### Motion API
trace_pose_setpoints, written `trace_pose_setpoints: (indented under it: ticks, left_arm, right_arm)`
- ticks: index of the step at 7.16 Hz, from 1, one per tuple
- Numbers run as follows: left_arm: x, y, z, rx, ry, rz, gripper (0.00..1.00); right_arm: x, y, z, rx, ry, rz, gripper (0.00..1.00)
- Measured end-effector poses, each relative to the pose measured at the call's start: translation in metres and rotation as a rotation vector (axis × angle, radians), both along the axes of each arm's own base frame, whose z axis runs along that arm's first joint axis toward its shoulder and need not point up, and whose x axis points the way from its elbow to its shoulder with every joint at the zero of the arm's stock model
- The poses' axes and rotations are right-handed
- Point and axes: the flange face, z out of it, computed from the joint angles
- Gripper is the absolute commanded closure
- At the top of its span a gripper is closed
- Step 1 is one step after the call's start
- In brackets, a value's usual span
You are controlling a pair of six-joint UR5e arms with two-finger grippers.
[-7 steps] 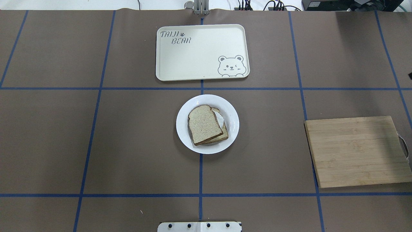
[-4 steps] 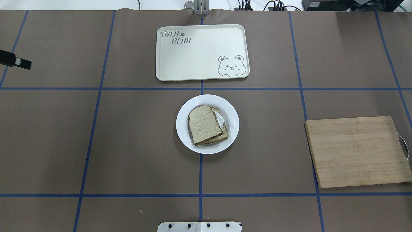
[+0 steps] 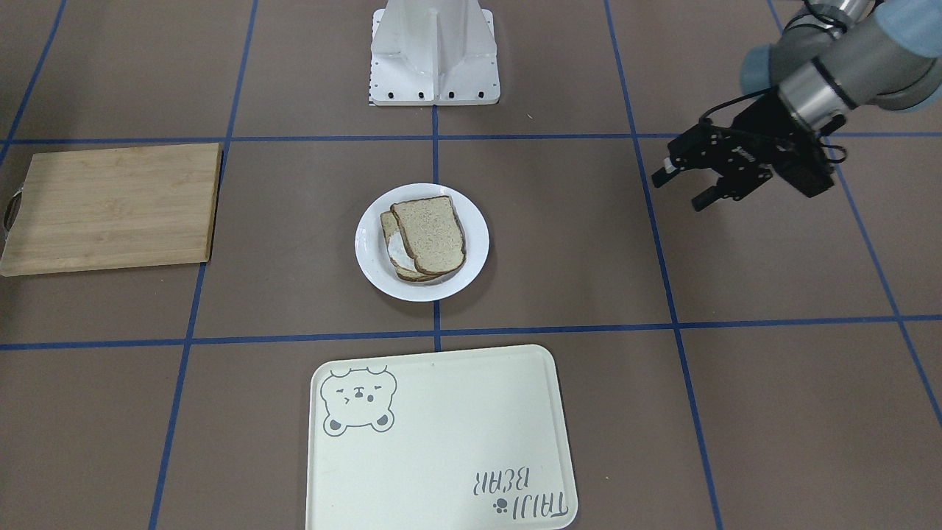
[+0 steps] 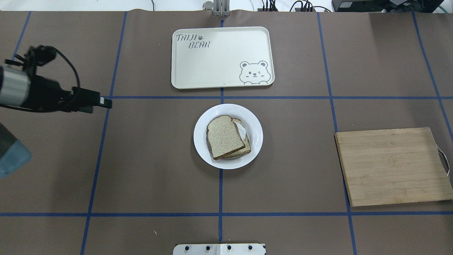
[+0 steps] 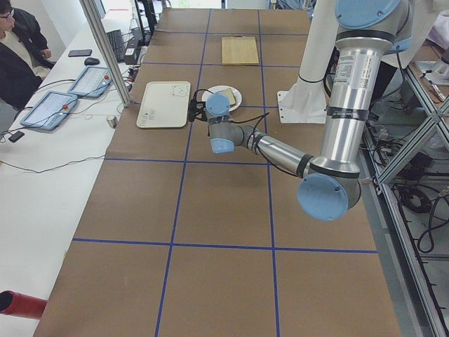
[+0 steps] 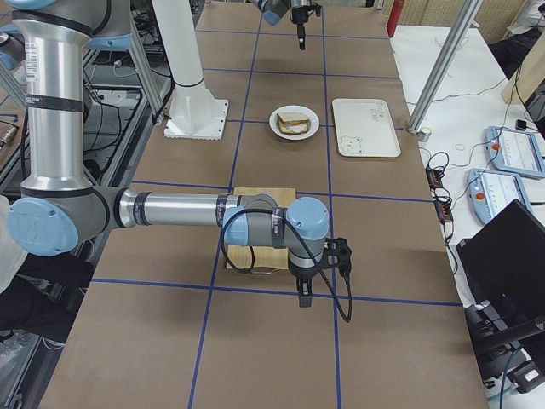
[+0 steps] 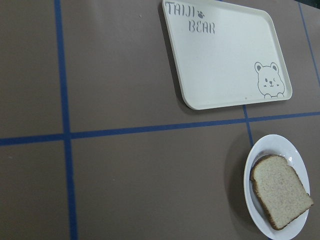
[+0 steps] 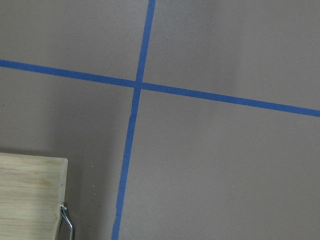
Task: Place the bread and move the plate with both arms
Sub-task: 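Reach the left gripper to the white plate rim nearest it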
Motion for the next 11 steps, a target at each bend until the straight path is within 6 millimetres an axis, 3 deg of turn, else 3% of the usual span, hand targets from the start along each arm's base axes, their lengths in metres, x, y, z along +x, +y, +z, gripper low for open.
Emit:
trace_pose_setpoints:
  ticks: [2, 3, 5, 7, 11]
  left_arm:
    - [0.100, 0.033, -0.021, -0.044, 0.069, -0.030, 0.06]
    - [0.141, 0.054, -0.030, -0.045, 0.083, -0.047, 0.13]
    - [0.199, 0.076, -0.044, -0.053, 0.094, -0.069, 0.35]
    - [0.227, 0.089, -0.051, -0.057, 0.099, -0.062, 0.48]
    - [0.236, 0.090, -0.061, -0.074, 0.115, -0.061, 0.50]
  right_arm:
    - [0.000, -0.001, -0.004, 0.004, -0.009, 0.006, 0.00]
    - [0.000, -0.001, -0.004, 0.004, -0.009, 0.006, 0.00]
    - [0.000, -0.001, -0.004, 0.004, -0.009, 0.007, 0.00]
    - [-0.001, -0.001, -0.004, 0.004, -0.009, 0.006, 0.00]
    - [-0.001, -0.001, -0.004, 0.004, -0.008, 0.005, 0.00]
